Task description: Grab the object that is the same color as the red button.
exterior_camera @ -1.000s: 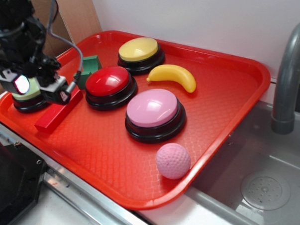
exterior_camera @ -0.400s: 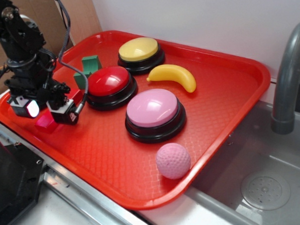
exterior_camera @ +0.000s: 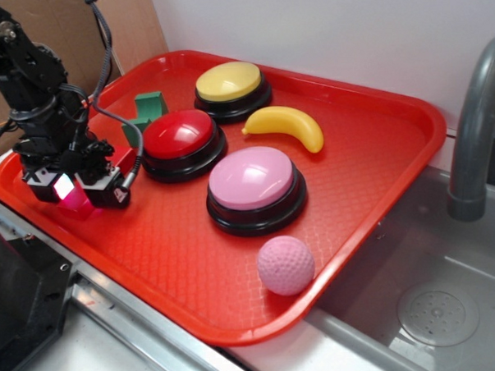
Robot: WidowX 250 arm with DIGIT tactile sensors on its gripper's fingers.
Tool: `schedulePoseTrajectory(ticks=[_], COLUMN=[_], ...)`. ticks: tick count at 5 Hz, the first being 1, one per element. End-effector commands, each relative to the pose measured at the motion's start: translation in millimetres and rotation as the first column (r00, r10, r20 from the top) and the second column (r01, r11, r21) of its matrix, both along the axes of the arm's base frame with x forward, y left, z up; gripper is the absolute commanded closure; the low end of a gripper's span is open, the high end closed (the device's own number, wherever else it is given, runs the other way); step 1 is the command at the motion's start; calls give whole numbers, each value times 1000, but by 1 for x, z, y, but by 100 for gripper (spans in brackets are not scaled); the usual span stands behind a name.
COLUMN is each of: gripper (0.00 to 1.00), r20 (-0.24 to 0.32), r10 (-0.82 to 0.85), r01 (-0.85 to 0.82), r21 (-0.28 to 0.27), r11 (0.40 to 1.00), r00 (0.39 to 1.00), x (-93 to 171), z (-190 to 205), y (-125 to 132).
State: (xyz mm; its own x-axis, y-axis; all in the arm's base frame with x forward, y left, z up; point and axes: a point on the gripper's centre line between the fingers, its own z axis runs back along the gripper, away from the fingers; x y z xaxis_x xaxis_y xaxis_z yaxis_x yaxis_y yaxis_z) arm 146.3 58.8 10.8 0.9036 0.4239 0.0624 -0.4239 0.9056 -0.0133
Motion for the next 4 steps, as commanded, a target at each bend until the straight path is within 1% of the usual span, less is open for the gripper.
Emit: schedulePoseTrajectory(ticks=[1,2,3,4], gripper=[100,100,100,100], r20=[-15,4,67,84], r10=[-46,-133,-205,-287], r01=[46,133,207,291], r21=[44,25,-21,-45], r11=[998,991,978,956], r00=[999,991,976,954], x=[7,19,24,24], z=[25,64,101,136], y=[-13,-33,-57,-77])
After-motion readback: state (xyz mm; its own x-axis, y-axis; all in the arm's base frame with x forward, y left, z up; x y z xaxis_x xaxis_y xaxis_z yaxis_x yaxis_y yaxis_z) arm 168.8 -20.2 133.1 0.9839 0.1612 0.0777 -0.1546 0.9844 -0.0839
